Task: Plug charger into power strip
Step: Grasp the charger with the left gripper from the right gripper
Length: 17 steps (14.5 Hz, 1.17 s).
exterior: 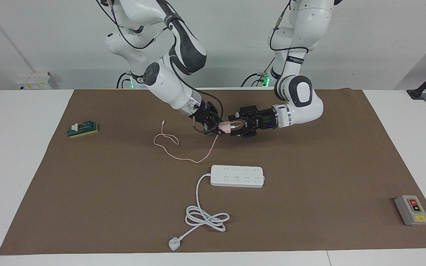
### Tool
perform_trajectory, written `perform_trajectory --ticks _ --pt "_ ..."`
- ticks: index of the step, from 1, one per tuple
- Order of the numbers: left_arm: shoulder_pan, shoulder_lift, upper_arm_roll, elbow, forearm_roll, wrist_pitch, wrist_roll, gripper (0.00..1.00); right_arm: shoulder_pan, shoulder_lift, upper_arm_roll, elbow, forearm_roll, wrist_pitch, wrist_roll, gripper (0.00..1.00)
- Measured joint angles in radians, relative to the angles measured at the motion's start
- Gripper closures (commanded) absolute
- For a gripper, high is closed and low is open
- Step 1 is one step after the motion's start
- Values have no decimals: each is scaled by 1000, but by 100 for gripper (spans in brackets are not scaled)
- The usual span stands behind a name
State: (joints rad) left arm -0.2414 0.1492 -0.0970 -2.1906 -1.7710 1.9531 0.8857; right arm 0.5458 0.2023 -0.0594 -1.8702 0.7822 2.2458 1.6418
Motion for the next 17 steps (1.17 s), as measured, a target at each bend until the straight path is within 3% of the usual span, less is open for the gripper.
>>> perform_trajectory --ticks 9,12,13,17 --pt "-10 11 0 0 0 25 0 5 0 0 1 -3 0 2 0 100" --pt "-25 11 -1 0 0 42 0 10 3 0 2 -5 0 14 0 100" --pt "-28 11 -1 0 0 46 0 14 6 0 2 -5 0 15 0 100" --pt "-28 11 -1 0 0 51 0 52 11 0 2 -7 0 16 0 100"
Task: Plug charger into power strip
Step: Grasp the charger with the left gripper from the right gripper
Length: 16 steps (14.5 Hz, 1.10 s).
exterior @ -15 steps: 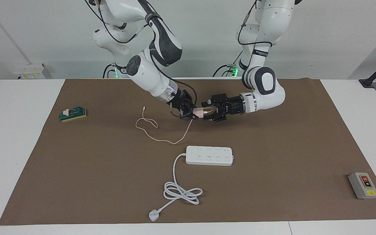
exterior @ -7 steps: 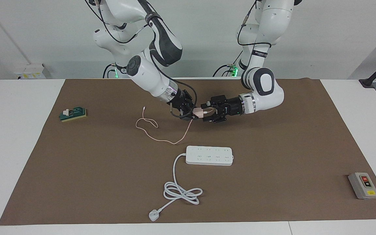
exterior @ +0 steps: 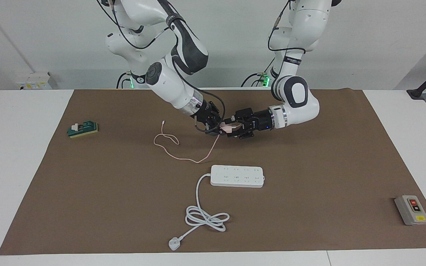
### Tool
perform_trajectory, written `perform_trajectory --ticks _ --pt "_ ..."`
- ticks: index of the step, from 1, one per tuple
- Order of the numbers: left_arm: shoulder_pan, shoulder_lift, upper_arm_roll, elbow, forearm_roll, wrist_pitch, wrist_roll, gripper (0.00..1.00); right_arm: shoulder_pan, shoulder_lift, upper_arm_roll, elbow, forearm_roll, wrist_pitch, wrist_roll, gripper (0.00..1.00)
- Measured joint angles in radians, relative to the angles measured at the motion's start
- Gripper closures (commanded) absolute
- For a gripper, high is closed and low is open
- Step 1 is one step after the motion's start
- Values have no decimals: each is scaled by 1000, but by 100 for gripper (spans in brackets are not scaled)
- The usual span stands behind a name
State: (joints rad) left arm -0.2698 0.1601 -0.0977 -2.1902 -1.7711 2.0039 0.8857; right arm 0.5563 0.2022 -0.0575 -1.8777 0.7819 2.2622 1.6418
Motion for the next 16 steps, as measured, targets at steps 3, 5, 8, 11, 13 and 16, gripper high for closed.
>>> perform_trajectory --ticks 3,5,8,11,13,16 --pt "0 0 0 0 0 0 0 85 0 0 0 -3 0 3 0 100" --pt "0 4 1 0 -1 8 0 100 0 -4 -1 -4 -1 9 0 100" --pt "0 4 1 1 -3 8 -3 100 1 -5 0 -6 -2 15 0 100" --pt "-1 4 1 1 -3 8 -3 100 1 -6 0 -7 -2 16 0 100" --pt "-1 4 1 1 -3 8 -3 100 1 -6 0 -7 -2 16 0 17" --pt "-1 4 0 3 -3 8 -1 100 0 -6 -1 -7 -17 17 0 0"
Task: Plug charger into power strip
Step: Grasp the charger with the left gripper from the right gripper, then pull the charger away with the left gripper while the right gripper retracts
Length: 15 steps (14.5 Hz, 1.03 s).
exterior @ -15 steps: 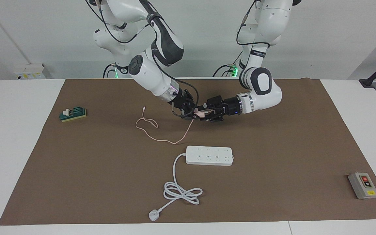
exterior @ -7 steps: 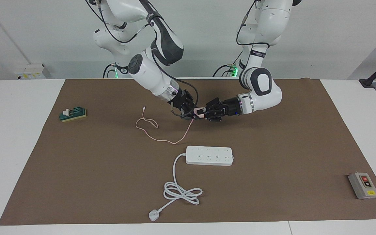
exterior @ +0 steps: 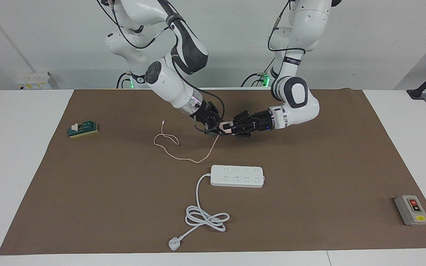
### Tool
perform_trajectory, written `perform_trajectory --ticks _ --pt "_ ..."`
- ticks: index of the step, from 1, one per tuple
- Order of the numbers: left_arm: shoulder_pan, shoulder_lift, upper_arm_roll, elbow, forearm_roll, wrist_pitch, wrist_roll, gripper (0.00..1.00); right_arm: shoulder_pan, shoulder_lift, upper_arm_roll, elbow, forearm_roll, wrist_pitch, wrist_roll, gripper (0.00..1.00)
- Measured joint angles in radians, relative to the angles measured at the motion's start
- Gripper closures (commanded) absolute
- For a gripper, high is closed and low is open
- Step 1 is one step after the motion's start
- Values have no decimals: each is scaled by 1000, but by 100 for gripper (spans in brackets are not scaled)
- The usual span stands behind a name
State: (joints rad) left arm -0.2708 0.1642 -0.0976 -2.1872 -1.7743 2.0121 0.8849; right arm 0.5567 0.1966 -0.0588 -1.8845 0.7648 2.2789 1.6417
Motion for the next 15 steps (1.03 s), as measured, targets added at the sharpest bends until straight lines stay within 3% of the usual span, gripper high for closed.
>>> perform_trajectory --ticks 8,12,15 --pt "35 -40 25 17 10 15 -1 100 -33 -2 -7 6 -134 -13 -58 0" --pt "136 -66 29 43 153 17 -28 100 -116 -24 -9 32 -275 -117 -234 0" --pt "217 -91 31 96 359 17 -129 100 -192 -70 -14 48 -364 -229 -374 0"
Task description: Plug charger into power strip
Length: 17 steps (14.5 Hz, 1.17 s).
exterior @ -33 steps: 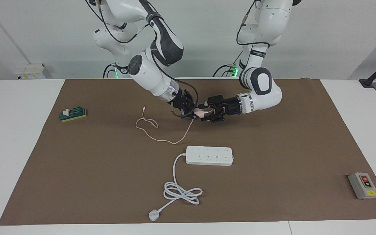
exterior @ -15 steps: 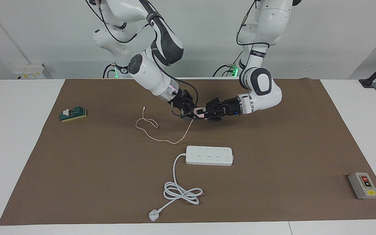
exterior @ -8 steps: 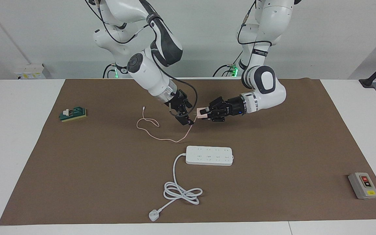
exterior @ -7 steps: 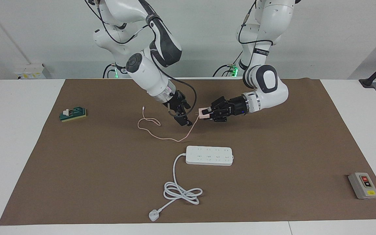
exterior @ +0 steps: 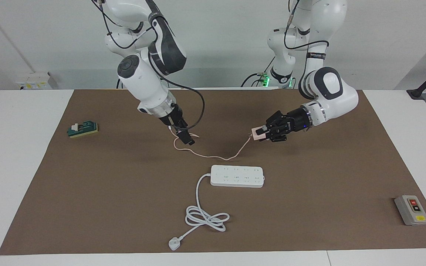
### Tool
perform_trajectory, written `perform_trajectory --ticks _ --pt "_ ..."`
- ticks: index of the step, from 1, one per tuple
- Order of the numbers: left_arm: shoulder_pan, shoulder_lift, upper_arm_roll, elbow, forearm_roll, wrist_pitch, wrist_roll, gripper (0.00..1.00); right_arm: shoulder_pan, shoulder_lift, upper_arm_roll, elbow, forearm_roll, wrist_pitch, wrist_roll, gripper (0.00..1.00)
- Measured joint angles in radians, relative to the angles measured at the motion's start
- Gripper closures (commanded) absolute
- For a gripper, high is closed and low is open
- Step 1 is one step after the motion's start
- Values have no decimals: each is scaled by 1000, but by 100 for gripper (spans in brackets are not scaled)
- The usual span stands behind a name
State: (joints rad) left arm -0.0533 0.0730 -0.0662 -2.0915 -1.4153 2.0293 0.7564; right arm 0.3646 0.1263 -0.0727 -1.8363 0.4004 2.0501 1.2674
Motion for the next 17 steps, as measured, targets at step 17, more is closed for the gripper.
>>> perform_trajectory --ticks 17 --pt "137 -4 -19 519 1145 -427 -1026 100 -223 -198 -1 5 -249 -346 -736 0"
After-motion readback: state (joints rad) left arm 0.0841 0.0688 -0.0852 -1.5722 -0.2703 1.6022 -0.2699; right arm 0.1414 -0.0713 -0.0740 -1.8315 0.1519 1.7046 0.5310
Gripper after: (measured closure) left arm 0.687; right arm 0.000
